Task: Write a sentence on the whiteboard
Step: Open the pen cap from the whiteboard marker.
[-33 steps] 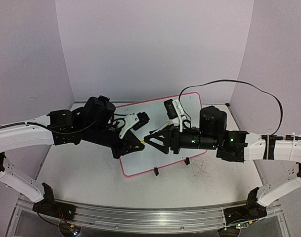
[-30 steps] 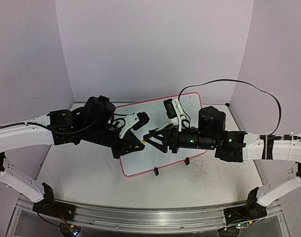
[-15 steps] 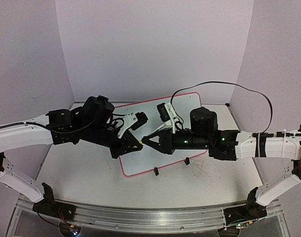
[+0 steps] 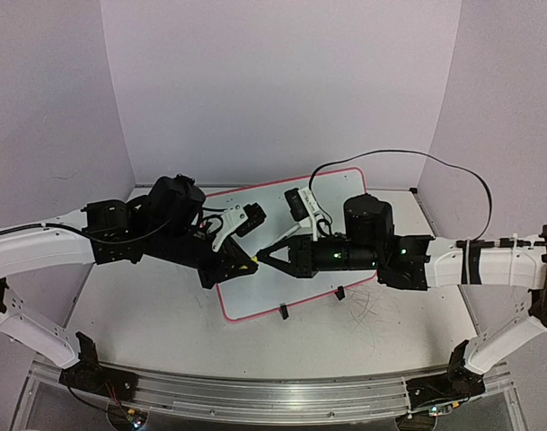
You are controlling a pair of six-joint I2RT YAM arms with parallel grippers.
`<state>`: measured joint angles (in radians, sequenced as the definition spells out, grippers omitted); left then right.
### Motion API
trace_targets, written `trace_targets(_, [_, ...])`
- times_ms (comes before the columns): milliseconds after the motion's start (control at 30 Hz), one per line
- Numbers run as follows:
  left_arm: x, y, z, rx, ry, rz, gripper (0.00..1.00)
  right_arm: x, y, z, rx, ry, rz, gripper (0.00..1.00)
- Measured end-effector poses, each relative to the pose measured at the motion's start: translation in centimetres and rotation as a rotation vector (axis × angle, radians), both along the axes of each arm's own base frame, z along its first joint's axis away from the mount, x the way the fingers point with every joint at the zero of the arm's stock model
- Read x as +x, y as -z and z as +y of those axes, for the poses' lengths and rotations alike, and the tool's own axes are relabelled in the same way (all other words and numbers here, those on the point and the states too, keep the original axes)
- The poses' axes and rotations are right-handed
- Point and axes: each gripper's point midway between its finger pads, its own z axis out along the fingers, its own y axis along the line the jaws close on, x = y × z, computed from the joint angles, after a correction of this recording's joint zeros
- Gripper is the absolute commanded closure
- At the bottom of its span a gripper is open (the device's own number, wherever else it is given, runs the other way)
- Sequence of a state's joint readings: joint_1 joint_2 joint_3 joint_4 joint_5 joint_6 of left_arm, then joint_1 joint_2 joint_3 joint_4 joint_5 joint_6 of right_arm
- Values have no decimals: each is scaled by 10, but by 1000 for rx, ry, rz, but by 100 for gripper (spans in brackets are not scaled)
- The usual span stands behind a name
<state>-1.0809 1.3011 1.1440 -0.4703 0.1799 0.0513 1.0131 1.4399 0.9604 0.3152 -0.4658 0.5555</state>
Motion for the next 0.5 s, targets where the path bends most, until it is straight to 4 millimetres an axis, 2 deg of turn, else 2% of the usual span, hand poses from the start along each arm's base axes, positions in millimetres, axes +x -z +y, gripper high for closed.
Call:
trace_targets(33, [0, 0, 0, -1, 0, 0, 100, 0, 0, 0, 3, 2, 4, 67])
trace_targets(100, [0, 0, 0, -1, -1, 0, 100, 0, -4, 0, 24, 2, 13, 65])
trace_targets(233, [0, -2, -1, -13, 2, -5, 100, -1, -12, 0, 57, 6, 15, 70])
trace_targets(367, [0, -4, -1, -20, 2, -8, 100, 3, -12, -1, 59, 22, 19, 82])
trace_targets(500, [0, -7, -1, -28, -2, -6, 100, 7, -8, -3, 52, 48, 26, 78])
